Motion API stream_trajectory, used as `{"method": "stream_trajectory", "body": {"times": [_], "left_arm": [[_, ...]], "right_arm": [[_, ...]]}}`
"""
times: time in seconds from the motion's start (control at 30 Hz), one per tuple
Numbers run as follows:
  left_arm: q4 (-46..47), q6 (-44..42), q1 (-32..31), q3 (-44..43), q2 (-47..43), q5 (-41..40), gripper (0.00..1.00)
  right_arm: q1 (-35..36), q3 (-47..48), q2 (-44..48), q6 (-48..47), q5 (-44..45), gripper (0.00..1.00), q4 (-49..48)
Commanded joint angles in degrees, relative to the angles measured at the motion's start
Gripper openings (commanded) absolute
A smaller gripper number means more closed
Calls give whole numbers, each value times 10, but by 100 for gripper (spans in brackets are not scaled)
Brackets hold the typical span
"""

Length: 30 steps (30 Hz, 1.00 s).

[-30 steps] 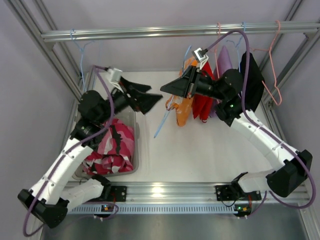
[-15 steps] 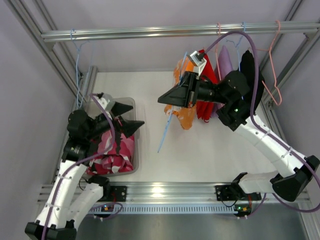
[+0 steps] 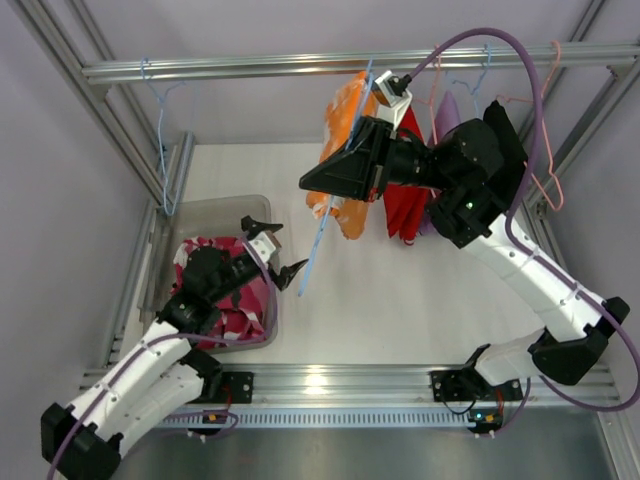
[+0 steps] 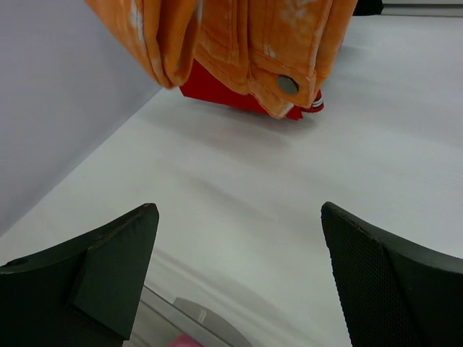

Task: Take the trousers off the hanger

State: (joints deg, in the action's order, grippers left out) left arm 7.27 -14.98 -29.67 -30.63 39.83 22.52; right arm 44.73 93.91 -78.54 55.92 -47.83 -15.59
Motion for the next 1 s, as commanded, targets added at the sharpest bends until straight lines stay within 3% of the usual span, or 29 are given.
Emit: {"method": "stream_trajectory", "body": {"times": [0.0, 0.27, 0.47, 0.8, 0.97], "left_arm": [[162, -41, -43, -6, 37, -113, 99], [259, 27, -51, -42, 106, -149, 99], [313, 100, -58, -53, 128, -129, 99], [389, 112, -96, -48, 181, -129, 99], [373, 112, -105, -78, 202, -218, 99]], "right_arm": [[18, 58, 3, -58, 5, 0, -66], [34, 83, -6, -80, 13, 0, -35], [38, 84, -13, -74, 13, 0, -46], [38, 92, -13, -85, 16, 0, -33], [39, 79, -5, -89, 14, 0, -32]]}}
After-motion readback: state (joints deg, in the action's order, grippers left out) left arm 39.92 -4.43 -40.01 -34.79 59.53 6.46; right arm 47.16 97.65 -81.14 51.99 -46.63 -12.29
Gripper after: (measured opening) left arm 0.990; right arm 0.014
